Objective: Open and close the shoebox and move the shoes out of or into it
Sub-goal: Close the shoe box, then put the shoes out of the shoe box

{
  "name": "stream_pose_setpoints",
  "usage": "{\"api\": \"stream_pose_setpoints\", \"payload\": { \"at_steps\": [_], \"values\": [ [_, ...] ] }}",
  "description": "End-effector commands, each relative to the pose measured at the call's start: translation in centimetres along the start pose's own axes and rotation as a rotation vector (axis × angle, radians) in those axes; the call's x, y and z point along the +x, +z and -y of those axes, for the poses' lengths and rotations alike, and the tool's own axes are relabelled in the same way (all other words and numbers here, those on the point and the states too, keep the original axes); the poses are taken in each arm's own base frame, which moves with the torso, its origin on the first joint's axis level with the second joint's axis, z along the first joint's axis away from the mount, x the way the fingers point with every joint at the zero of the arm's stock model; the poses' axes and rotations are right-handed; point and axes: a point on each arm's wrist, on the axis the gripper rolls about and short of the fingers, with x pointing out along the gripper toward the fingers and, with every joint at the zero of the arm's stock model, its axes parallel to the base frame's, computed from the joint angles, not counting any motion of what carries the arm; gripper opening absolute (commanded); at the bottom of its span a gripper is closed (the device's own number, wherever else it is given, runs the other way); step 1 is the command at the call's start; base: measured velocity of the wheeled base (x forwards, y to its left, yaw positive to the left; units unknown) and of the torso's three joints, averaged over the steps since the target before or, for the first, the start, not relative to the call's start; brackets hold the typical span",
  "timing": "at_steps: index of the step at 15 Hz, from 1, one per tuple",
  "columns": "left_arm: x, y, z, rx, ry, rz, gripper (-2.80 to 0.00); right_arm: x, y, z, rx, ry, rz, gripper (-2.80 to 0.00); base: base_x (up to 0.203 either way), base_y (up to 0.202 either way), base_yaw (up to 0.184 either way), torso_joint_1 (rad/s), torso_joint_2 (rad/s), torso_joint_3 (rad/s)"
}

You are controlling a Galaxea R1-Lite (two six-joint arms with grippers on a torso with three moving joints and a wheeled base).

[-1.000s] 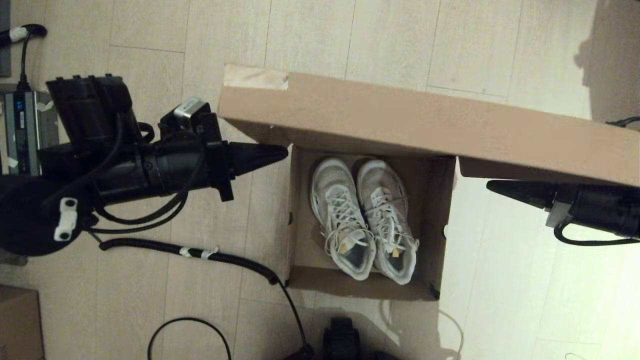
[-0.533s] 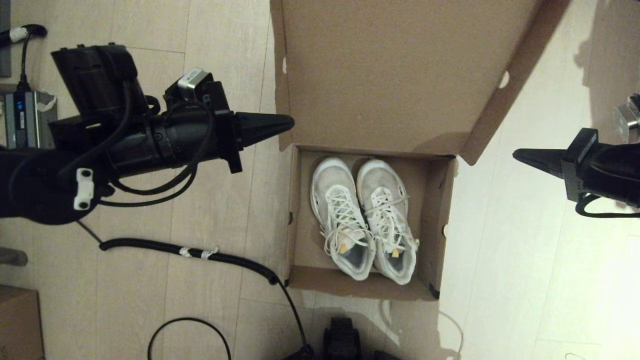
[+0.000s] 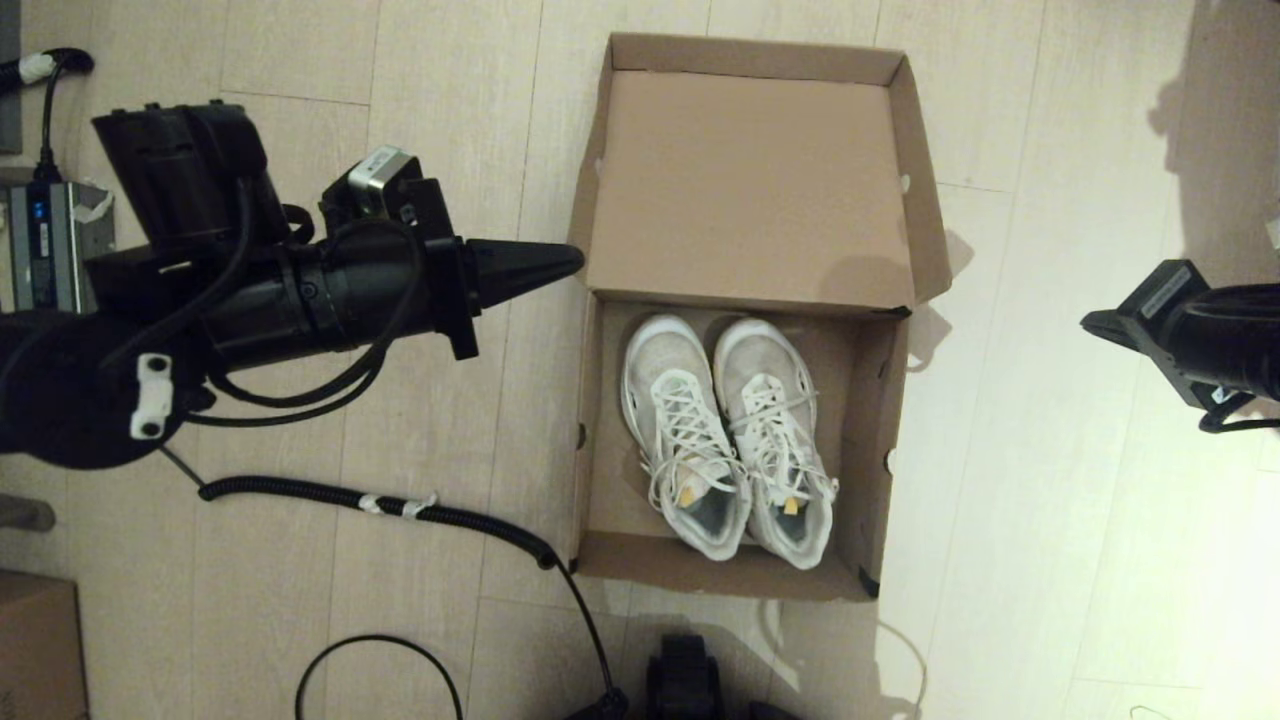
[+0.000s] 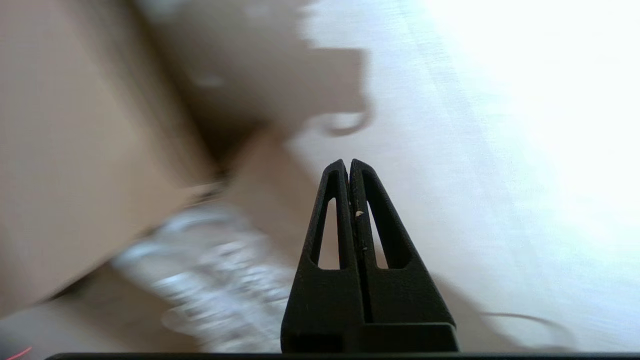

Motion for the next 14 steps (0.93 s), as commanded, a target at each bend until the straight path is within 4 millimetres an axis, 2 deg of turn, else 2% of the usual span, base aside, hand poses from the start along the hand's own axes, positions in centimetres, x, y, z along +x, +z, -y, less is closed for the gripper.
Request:
{"api": "stream_pose_setpoints", "payload": {
  "at_steps": [1,2,4,7,10,12,14],
  "values": [
    [-1.8,-1.0,1.6,0.09,-0.001,0.023,-2.8,0.8,-0.9,0.4,-0.089,-0.084,-0.017,-2.8,0.0,0.0,0.0,0.0,0.0,0.0],
    [-2.4,-1.8,1.5,0.188,0.039,0.043,-2.8,1.1,-1.8,0.4,-0.213,-0.15,-0.029,-2.8,0.0,0.0,0.0,0.0,0.0,0.0],
    [-3.2,-3.3,0.7,0.433,0.188,0.083,-2.8,1.2,-4.0,-1.0,-0.409,-0.217,-0.037,-2.8,0.0,0.0,0.0,0.0,0.0,0.0],
    [-4.9,-6.5,-0.9,0.735,0.615,0.125,-2.8,-0.6,-6.3,-3.7,-0.547,-0.155,-0.045,-2.8,0.0,0.0,0.0,0.0,0.0,0.0],
    [-8.0,-8.7,1.0,0.81,0.662,0.175,-2.8,-4.3,-7.2,-2.9,-0.628,-0.126,-0.039,-2.8,0.0,0.0,0.0,0.0,0.0,0.0],
    [-9.6,-10.3,0.5,0.801,0.697,0.158,-2.8,-6.5,-7.7,-1.7,-0.71,-0.116,-0.036,-2.8,0.0,0.0,0.0,0.0,0.0,0.0],
    [-10.4,-11.4,-0.3,0.789,0.75,0.148,-2.8,-6.9,-8.3,-1.0,-0.817,-0.117,-0.054,-2.8,0.0,0.0,0.0,0.0,0.0,0.0]
  ]
}}
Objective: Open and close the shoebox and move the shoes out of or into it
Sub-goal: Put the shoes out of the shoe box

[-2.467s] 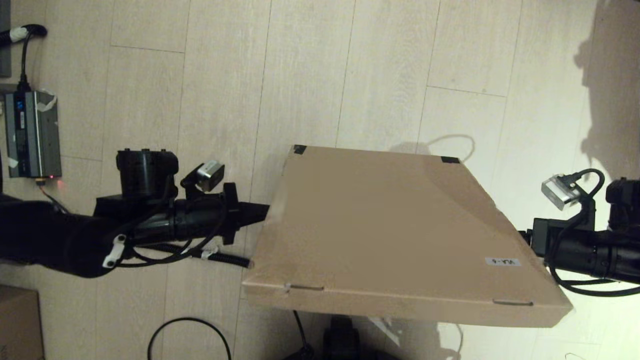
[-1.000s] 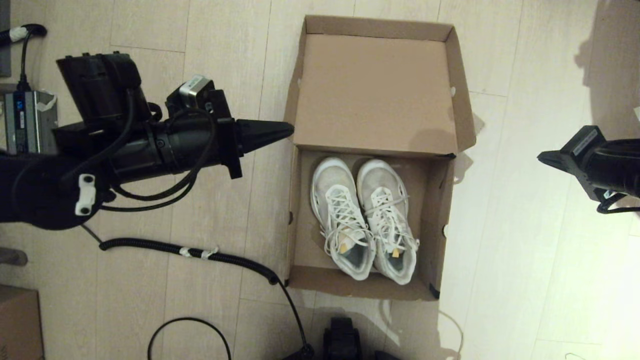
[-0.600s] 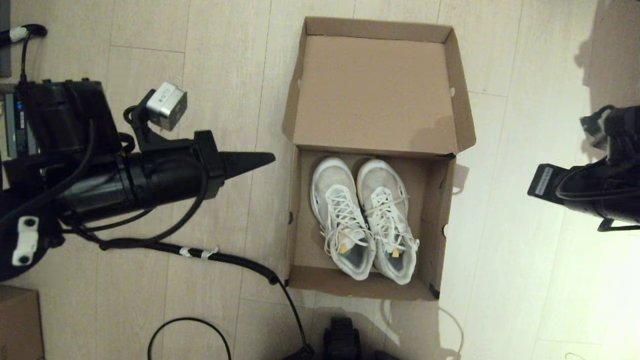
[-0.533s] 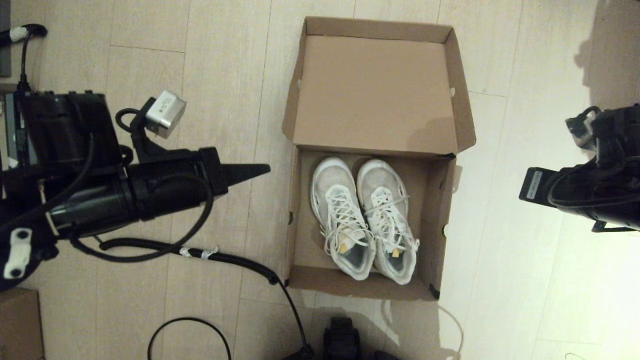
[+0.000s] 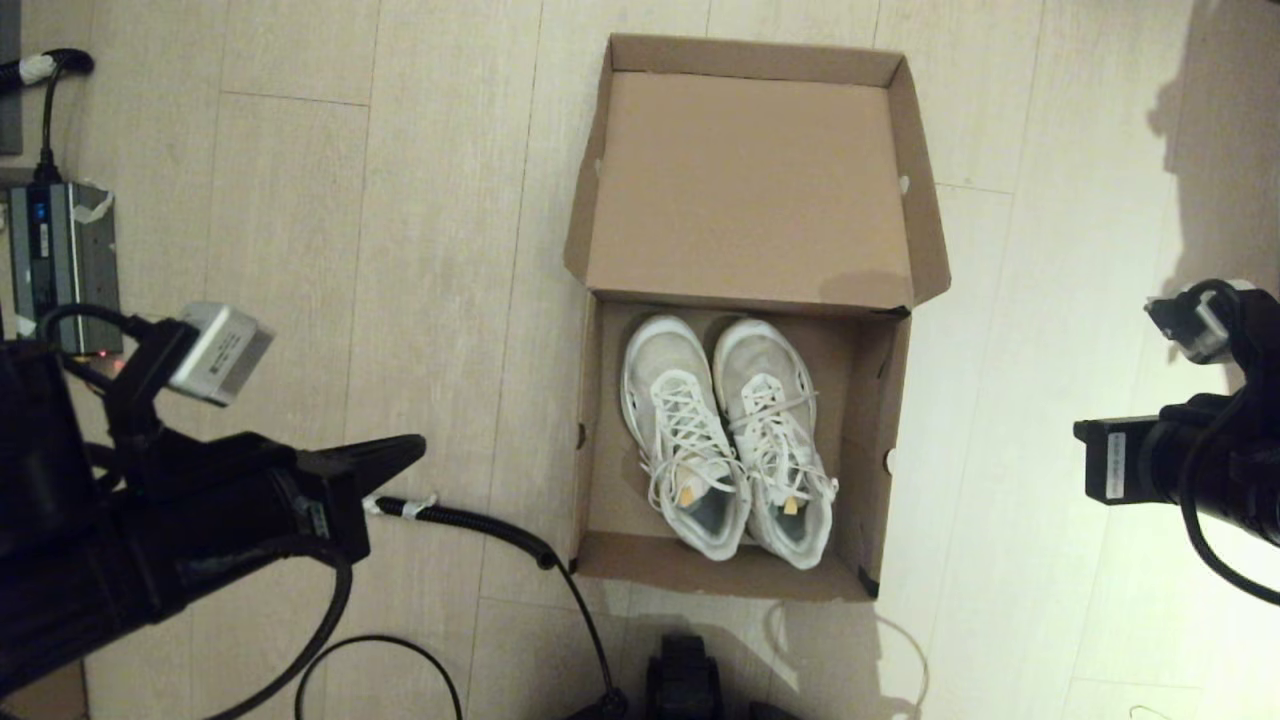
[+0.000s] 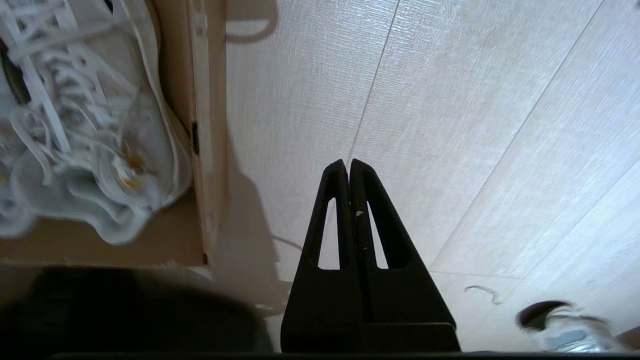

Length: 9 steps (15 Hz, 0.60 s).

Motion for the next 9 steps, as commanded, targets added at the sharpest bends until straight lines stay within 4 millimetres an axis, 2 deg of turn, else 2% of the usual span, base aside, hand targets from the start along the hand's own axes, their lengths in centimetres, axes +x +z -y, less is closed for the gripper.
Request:
{"api": "stream_pose_setpoints", "payload": {
  "at_steps": [1,3,6,7,9],
  "values": [
    [-1.4,-0.4,-0.1,-0.001,0.024,0.018,-2.8,-1.0,-0.2,0.1,-0.059,0.015,0.022,-2.8,0.0,0.0,0.0,0.0,0.0,0.0],
    [-0.2,0.0,-0.2,-0.006,0.025,0.008,-2.8,0.1,0.0,-1.8,-0.115,0.105,0.006,-2.8,0.0,0.0,0.0,0.0,0.0,0.0],
    [3.6,1.1,-0.2,-0.006,0.006,-0.022,-2.8,5.0,1.5,-5.4,-0.127,0.166,0.038,-2.8,0.0,0.0,0.0,0.0,0.0,0.0],
    [4.7,1.2,0.4,0.0,-0.02,-0.032,-2.8,5.9,2.3,-6.7,-0.122,0.193,0.082,-2.8,0.0,0.0,0.0,0.0,0.0,0.0],
    [5.9,1.5,1.1,0.008,-0.049,-0.036,-2.8,6.0,3.5,-8.9,-0.113,0.288,0.135,-2.8,0.0,0.0,0.0,0.0,0.0,0.0]
  ]
}}
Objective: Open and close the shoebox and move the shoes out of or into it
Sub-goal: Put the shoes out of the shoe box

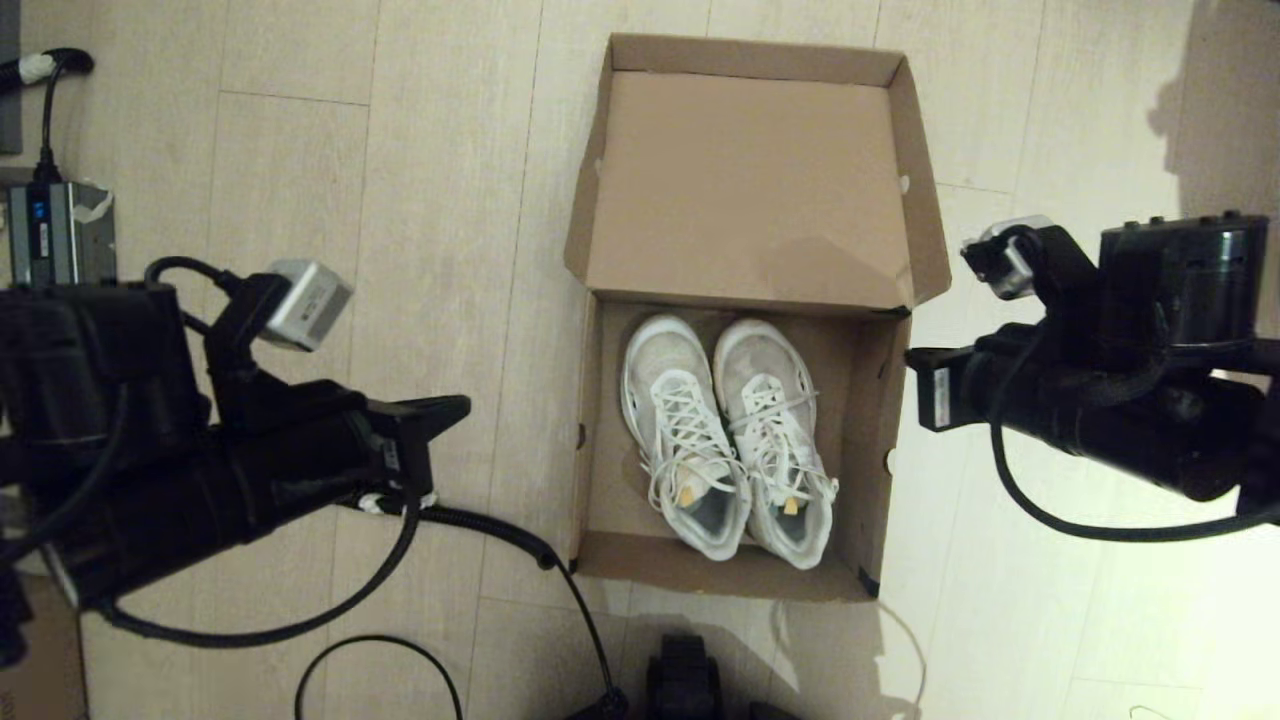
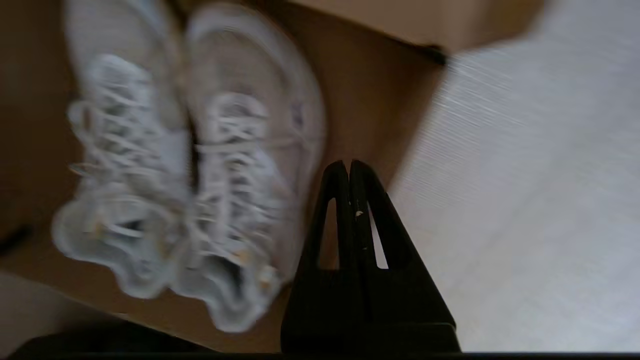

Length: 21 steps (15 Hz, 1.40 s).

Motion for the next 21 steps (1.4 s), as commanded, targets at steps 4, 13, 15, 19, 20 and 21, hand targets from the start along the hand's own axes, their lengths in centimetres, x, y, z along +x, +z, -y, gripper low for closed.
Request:
{"api": "stream_pose_setpoints", "payload": {
  "at_steps": [4,13,15,19,20,21],
  "values": [
    [-0.4,-1.3,0.0,-0.025,0.007,-0.041,-2.8,0.8,0.6,-5.1,0.05,0.172,-0.006,-2.8,0.0,0.0,0.0,0.0,0.0,0.0],
    [3.2,-4.3,-2.5,-0.064,0.1,-0.188,-2.8,-0.6,-5.4,-8.3,0.06,0.219,-0.255,0.0,0.0,0.0,0.0,0.0,0.0,0.0],
    [3.2,-4.3,-2.4,-0.053,0.1,-0.173,-2.8,-1.5,-6.8,-9.0,0.03,0.249,-0.29,0.0,0.0,0.0,0.0,0.0,0.0,0.0],
    [3.2,-3.4,-2.5,-0.028,0.101,-0.115,-2.8,0.1,-9.8,-11.2,-0.023,0.211,-0.306,0.0,0.0,0.0,0.0,0.0,0.0,0.0],
    [3.4,-3.1,-2.6,-0.026,0.101,-0.092,-2.8,0.2,-11.0,-11.5,-0.045,0.195,-0.34,0.0,0.0,0.0,0.0,0.0,0.0,0.0],
    [3.4,-2.9,-2.7,-0.025,0.106,-0.075,-2.8,0.2,-11.8,-11.9,-0.056,0.201,-0.348,0.0,0.0,0.0,0.0,0.0,0.0,0.0]
  ]
}}
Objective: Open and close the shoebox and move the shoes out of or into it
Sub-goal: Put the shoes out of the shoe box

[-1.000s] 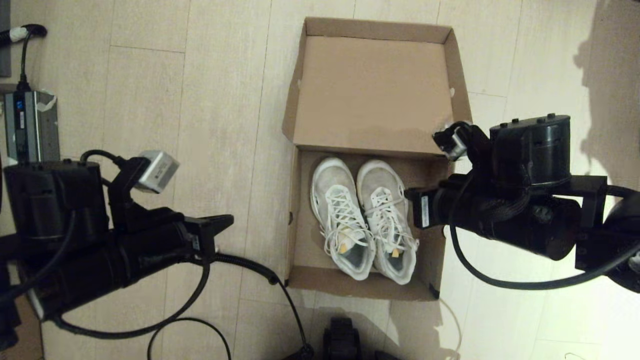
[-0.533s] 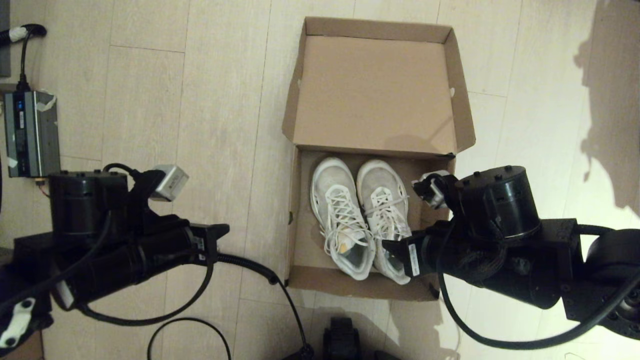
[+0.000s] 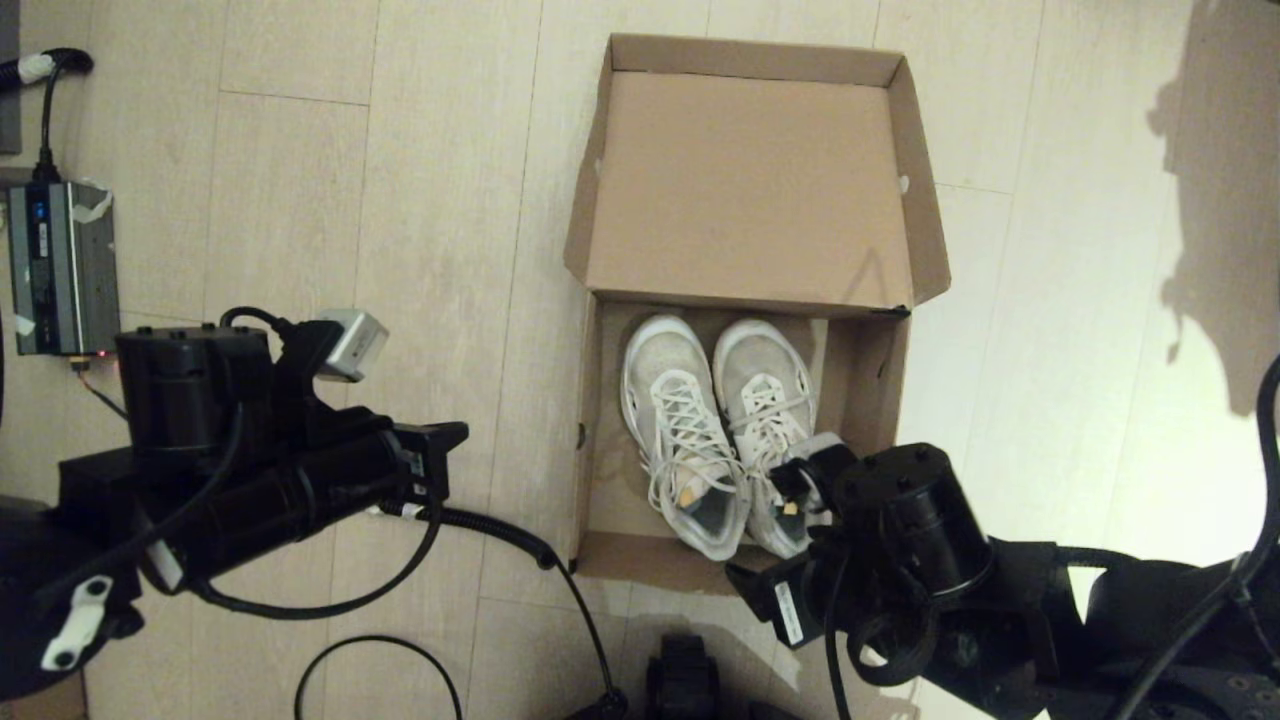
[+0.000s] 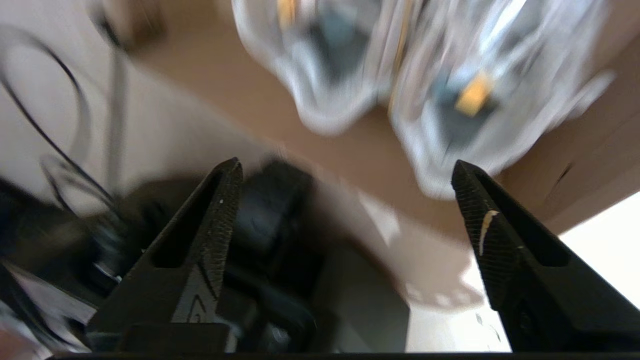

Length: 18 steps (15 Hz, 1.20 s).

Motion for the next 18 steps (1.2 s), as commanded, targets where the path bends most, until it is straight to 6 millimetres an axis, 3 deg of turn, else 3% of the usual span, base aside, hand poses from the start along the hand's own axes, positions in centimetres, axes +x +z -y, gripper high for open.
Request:
{"api": "stream_pose_setpoints", "payload": {
  "at_steps": [1,4,8,12,18],
  "values": [
    [0.0,0.2,-0.2,-0.003,0.009,0.017,-2.8,1.4,-1.4,-0.9,-0.026,0.004,-0.034,0.0,0.0,0.0,0.0,0.0,0.0,0.0],
    [-0.1,0.8,-0.3,-0.003,0.011,0.04,-2.8,3.6,-3.3,-1.6,-0.053,0.001,-0.062,0.0,0.0,0.0,0.0,0.0,0.0,0.0],
    [-0.3,1.1,-0.4,-0.004,0.02,0.052,-2.8,8.3,-5.0,-1.3,-0.064,-0.03,0.009,0.0,0.0,0.0,0.0,0.0,0.0,0.0],
    [0.0,0.5,-0.4,-0.007,0.02,0.028,-2.8,10.4,-4.2,1.1,-0.03,-0.098,0.045,0.0,0.0,0.0,0.0,0.0,0.0,0.0],
    [-0.1,0.3,-0.4,-0.008,0.022,0.022,-2.8,11.7,-2.8,2.5,0.01,-0.131,0.084,0.0,0.0,0.0,0.0,0.0,0.0,0.0]
  ]
}}
